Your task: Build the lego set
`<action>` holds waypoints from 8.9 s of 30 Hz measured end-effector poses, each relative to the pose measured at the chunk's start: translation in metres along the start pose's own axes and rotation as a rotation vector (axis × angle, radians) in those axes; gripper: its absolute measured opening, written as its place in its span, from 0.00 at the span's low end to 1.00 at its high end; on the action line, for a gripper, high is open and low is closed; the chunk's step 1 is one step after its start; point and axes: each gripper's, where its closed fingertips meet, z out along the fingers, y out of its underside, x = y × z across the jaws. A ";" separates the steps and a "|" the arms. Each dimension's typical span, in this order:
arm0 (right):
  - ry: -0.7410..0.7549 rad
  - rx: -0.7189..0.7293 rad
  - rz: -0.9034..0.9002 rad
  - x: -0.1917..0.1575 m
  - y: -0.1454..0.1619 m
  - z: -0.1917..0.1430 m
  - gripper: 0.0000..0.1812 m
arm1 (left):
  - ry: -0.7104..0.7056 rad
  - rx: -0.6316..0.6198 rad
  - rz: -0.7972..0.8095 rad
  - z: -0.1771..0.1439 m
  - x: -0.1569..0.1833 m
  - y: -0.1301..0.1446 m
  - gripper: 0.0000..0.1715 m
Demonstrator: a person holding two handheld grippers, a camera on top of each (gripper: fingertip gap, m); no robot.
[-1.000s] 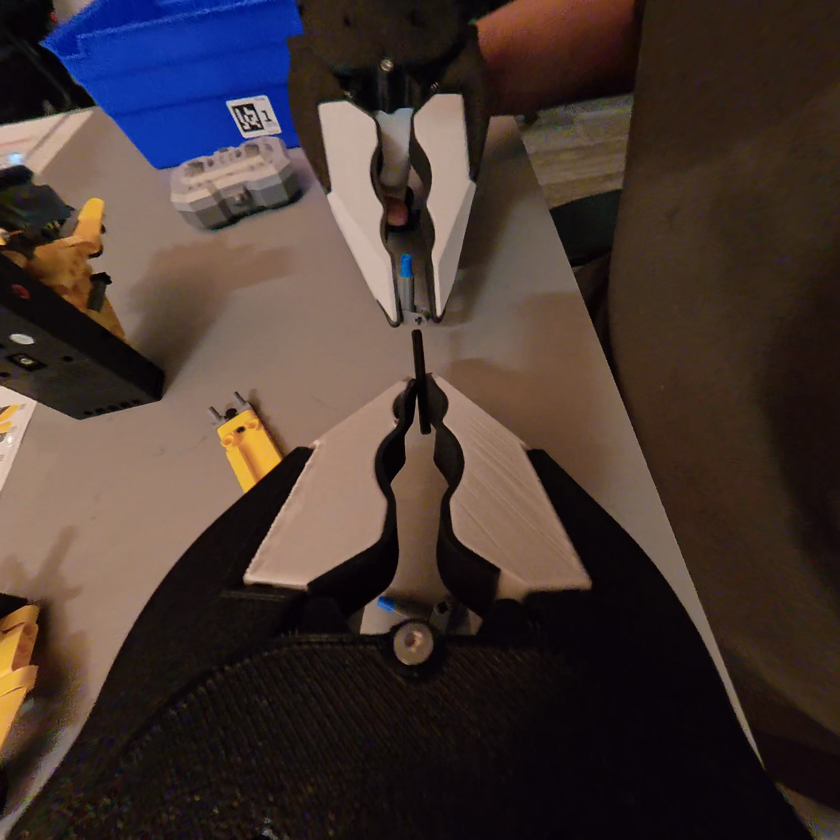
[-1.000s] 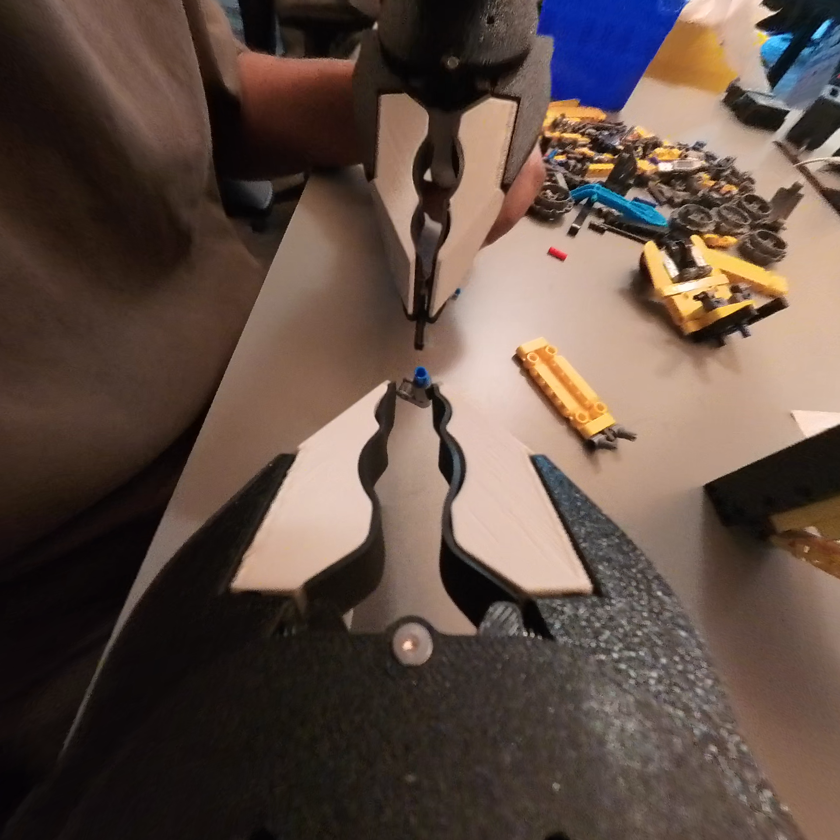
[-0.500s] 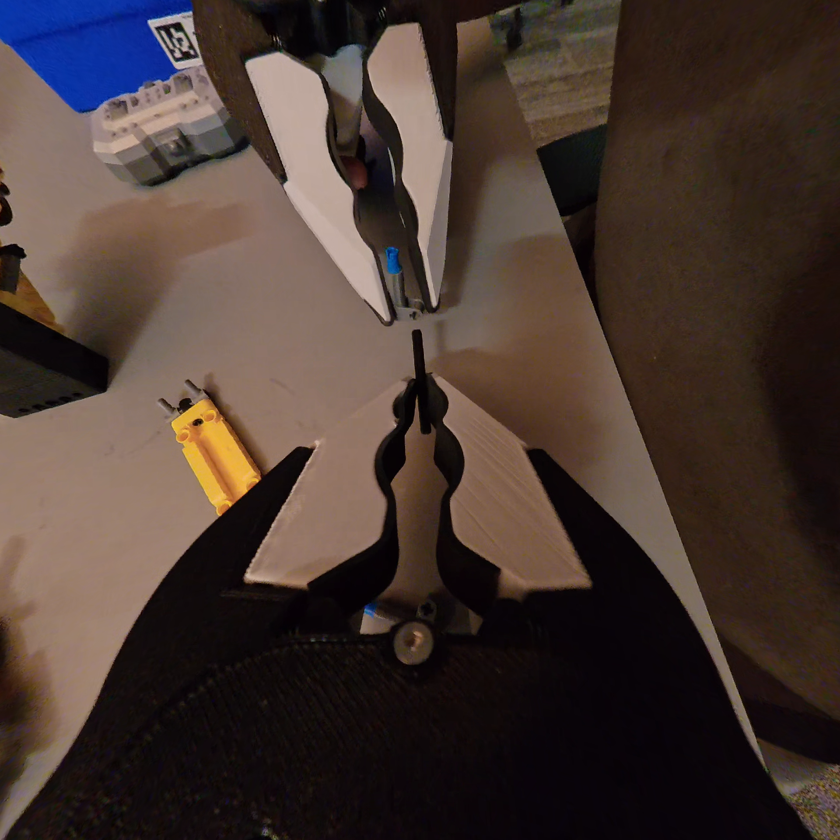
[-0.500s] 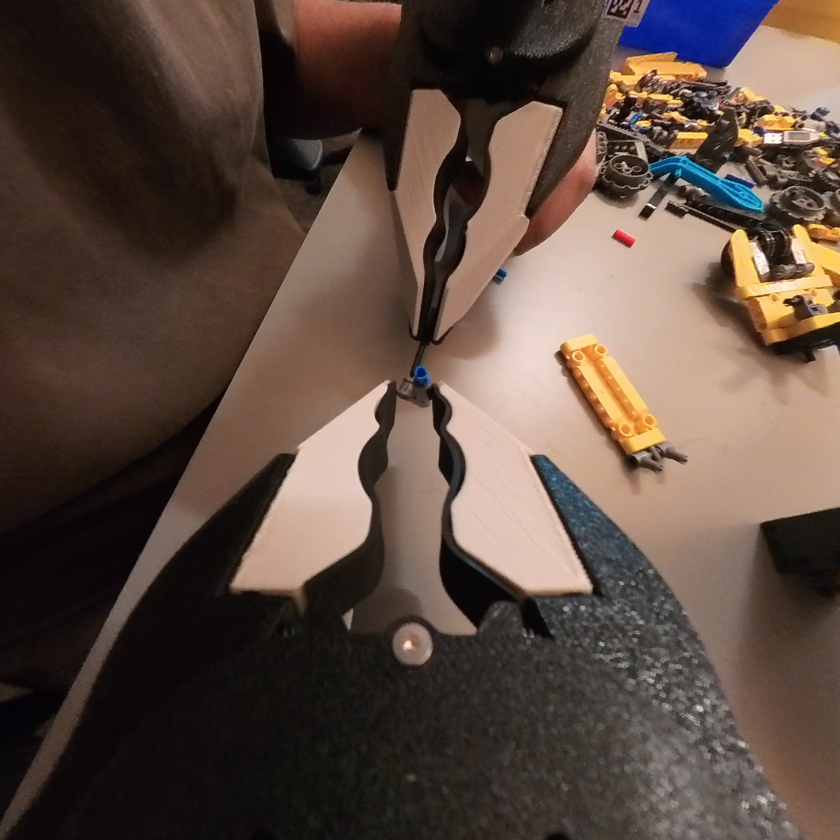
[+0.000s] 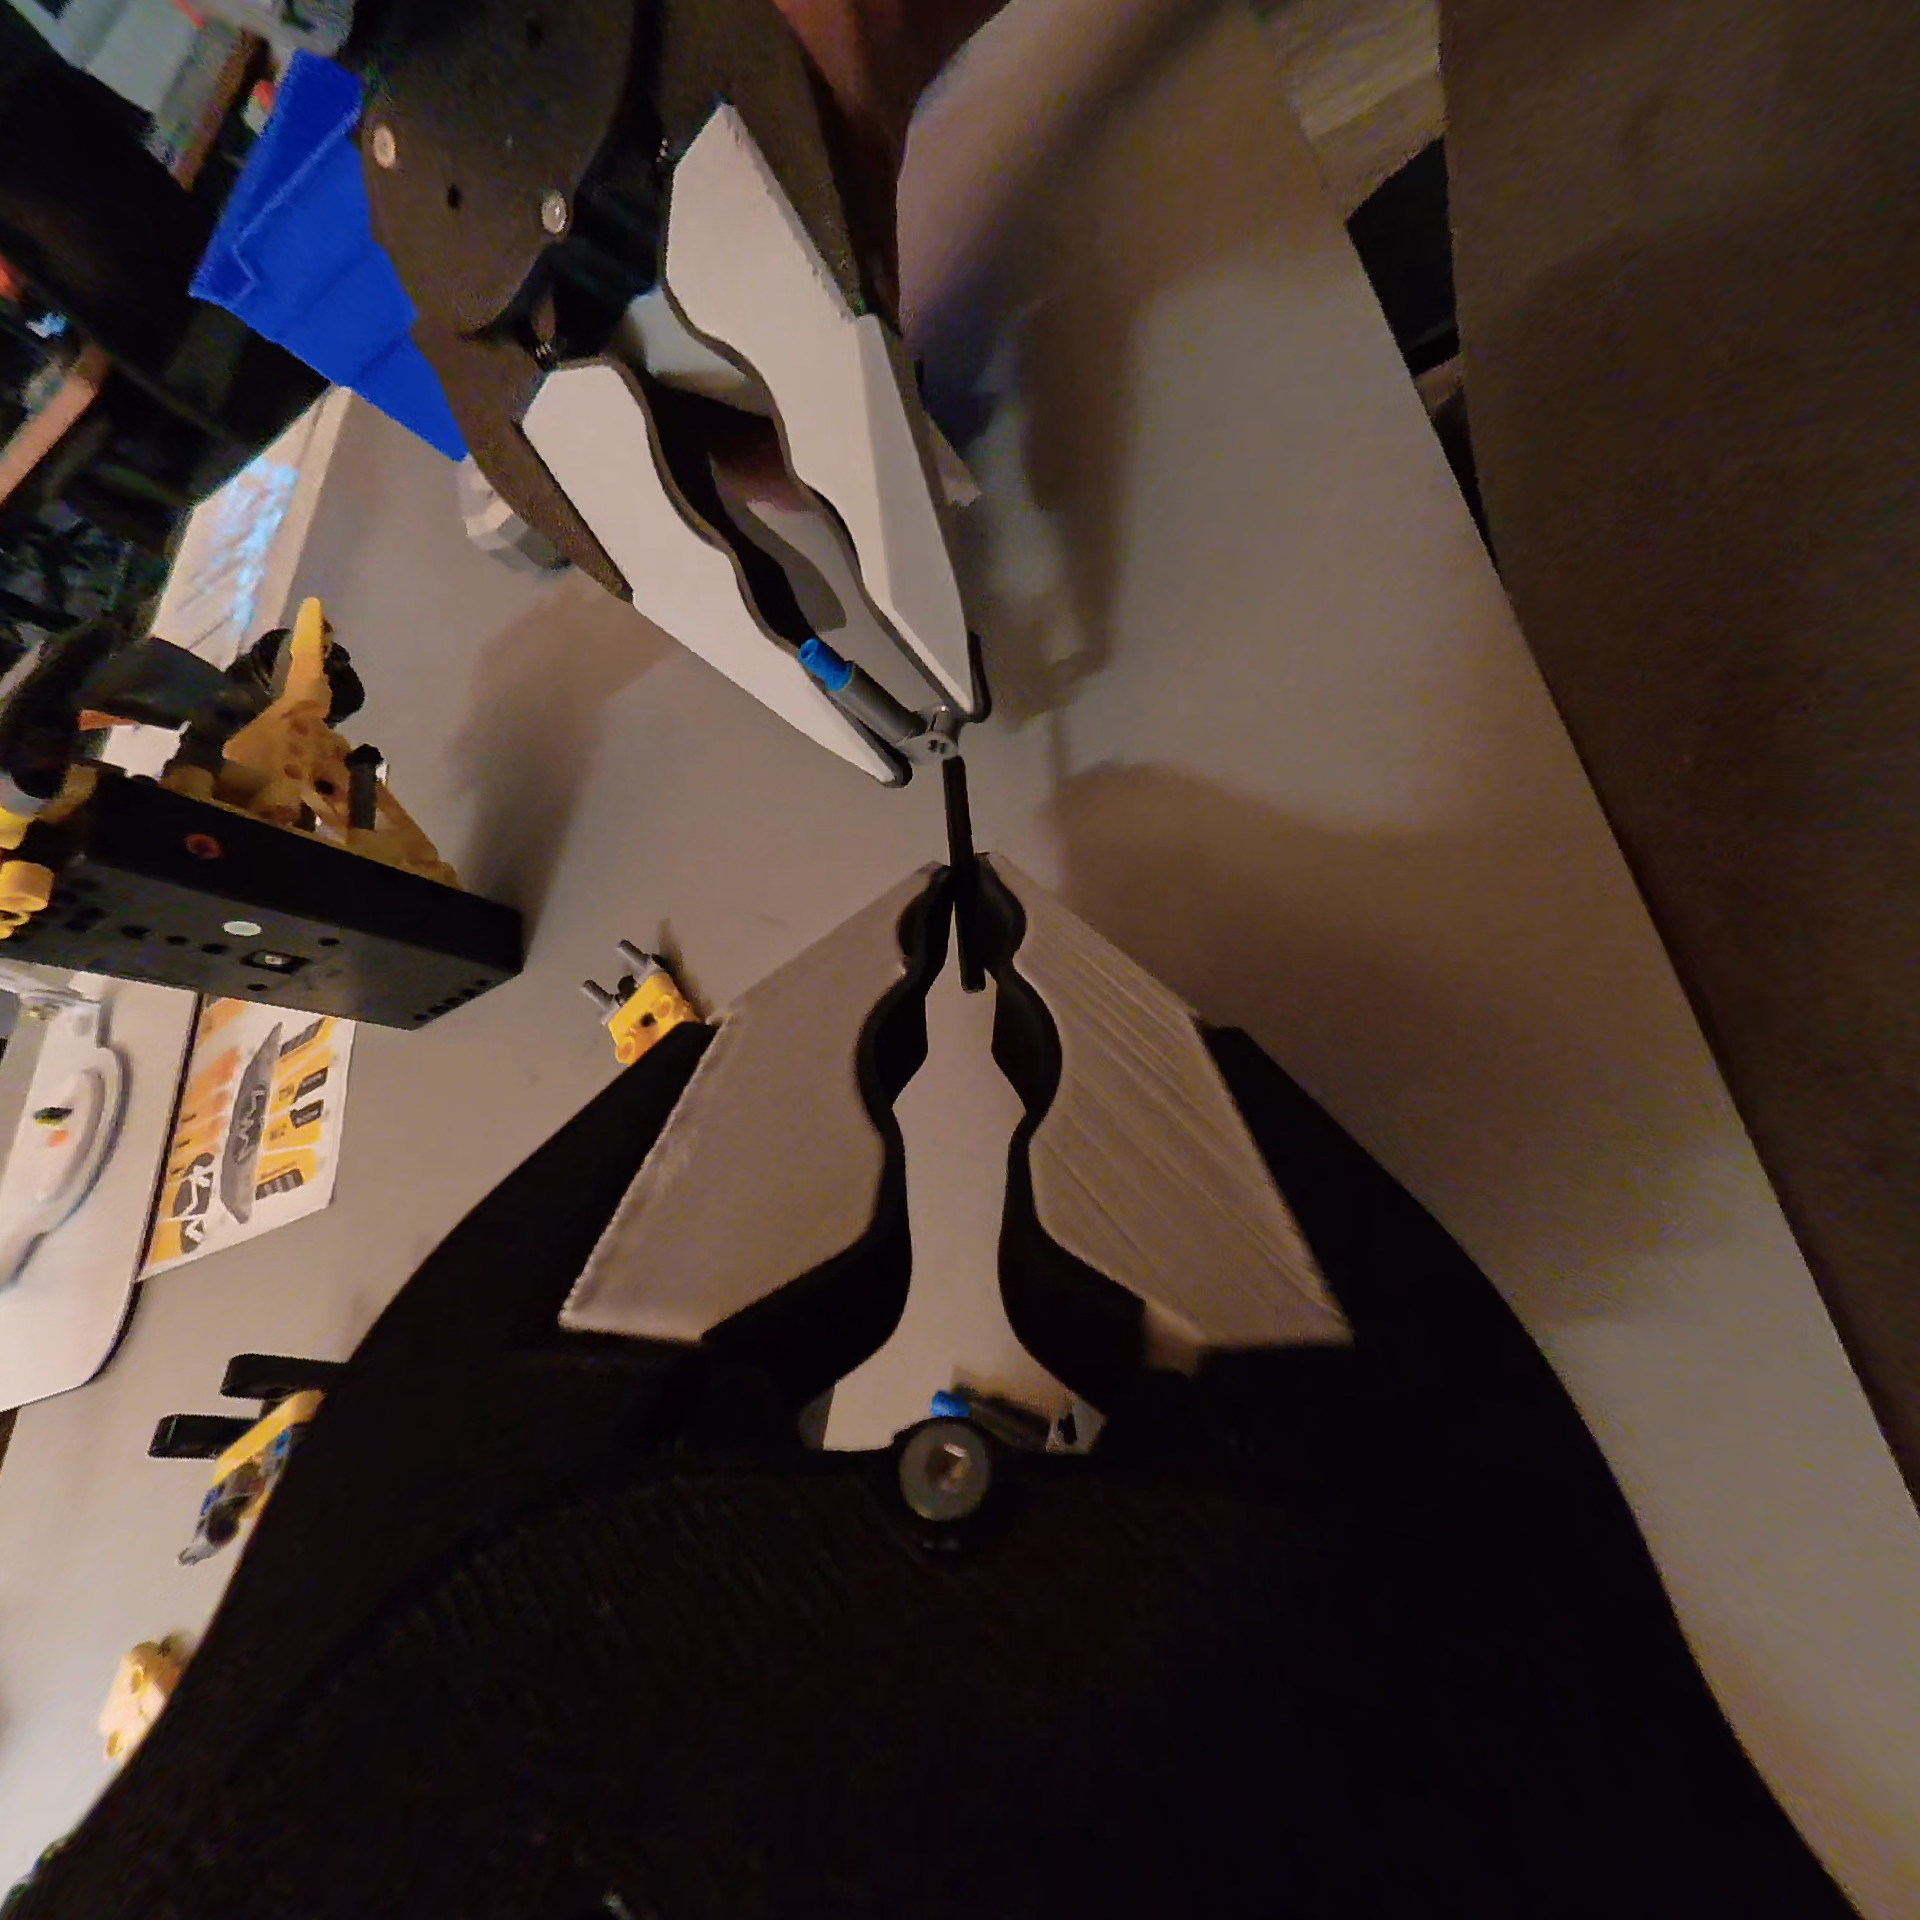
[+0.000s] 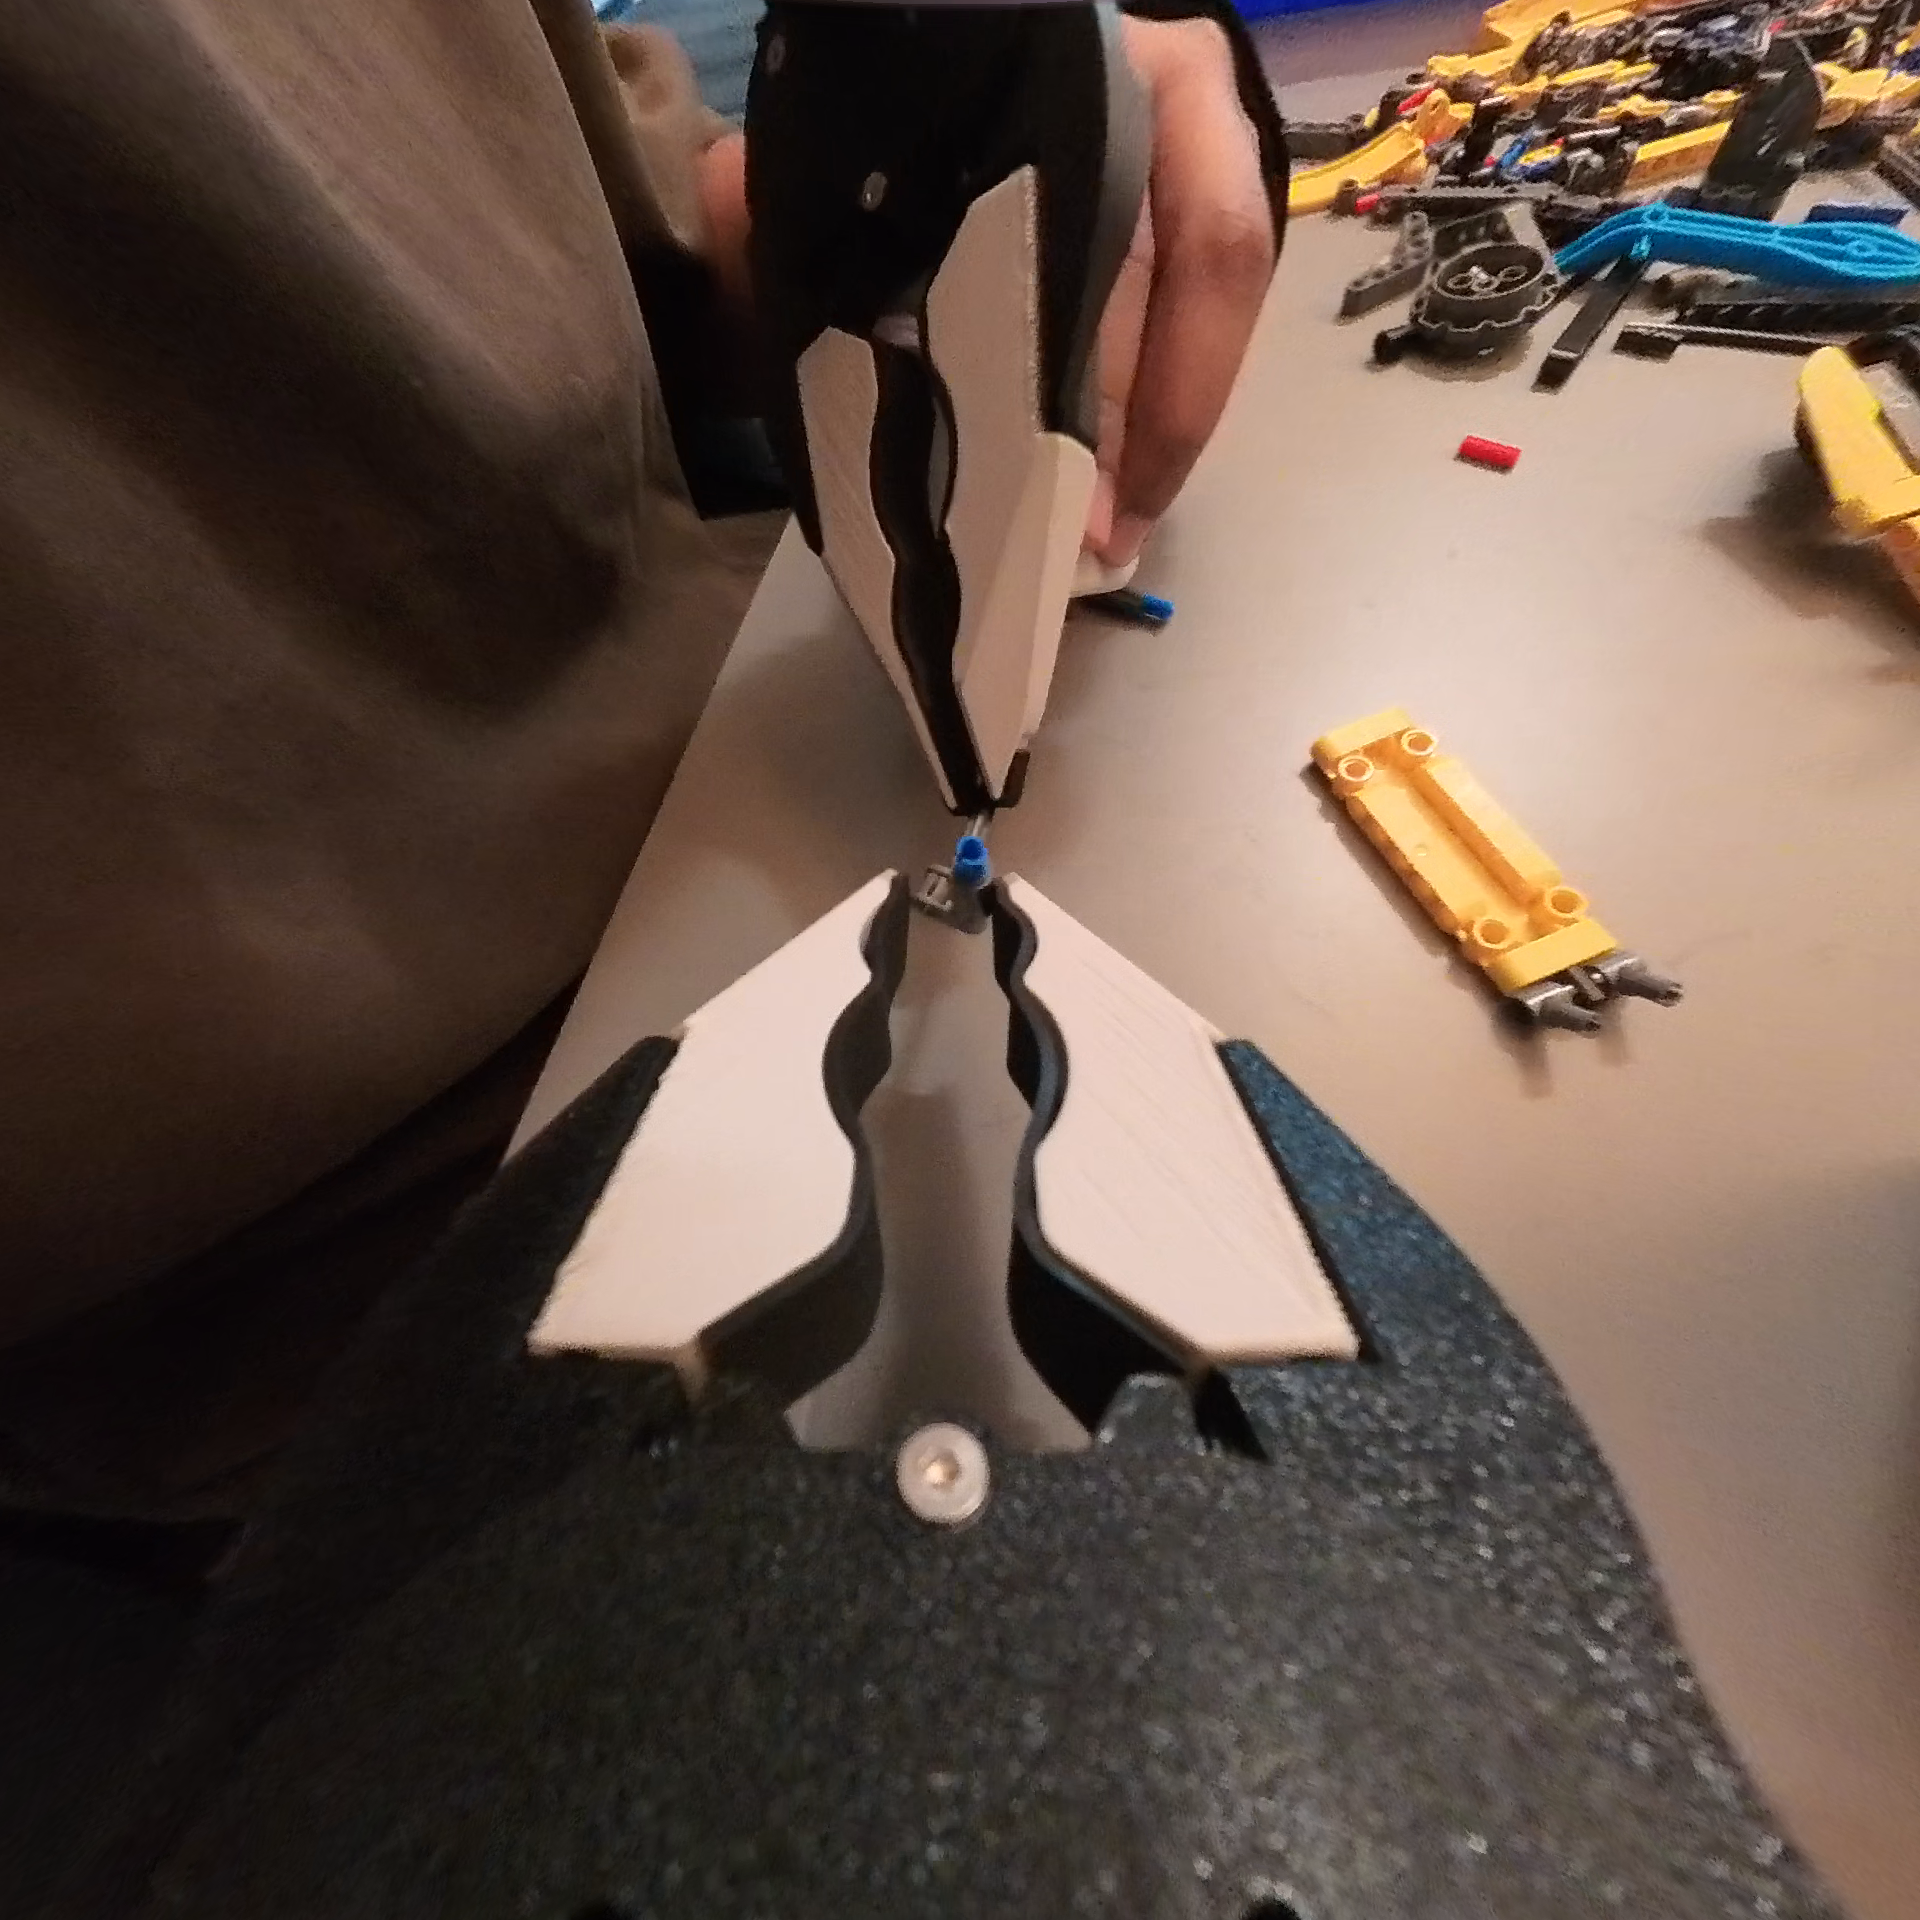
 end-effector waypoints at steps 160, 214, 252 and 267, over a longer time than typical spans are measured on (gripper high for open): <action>0.333 -0.216 0.064 0.001 0.039 0.011 0.00 | 0.251 -0.118 -0.357 0.007 0.017 0.030 0.01; 0.383 -0.230 -0.044 0.005 0.036 0.016 0.00 | 0.214 -0.115 -0.294 0.007 0.016 0.030 0.01; 0.814 0.348 -0.190 0.051 -0.054 -0.050 0.23 | 0.129 0.379 -0.878 -0.026 -0.062 -0.012 0.00; 0.879 0.361 -0.355 0.049 -0.075 -0.049 0.15 | 0.107 0.466 -0.875 -0.033 -0.070 -0.019 0.00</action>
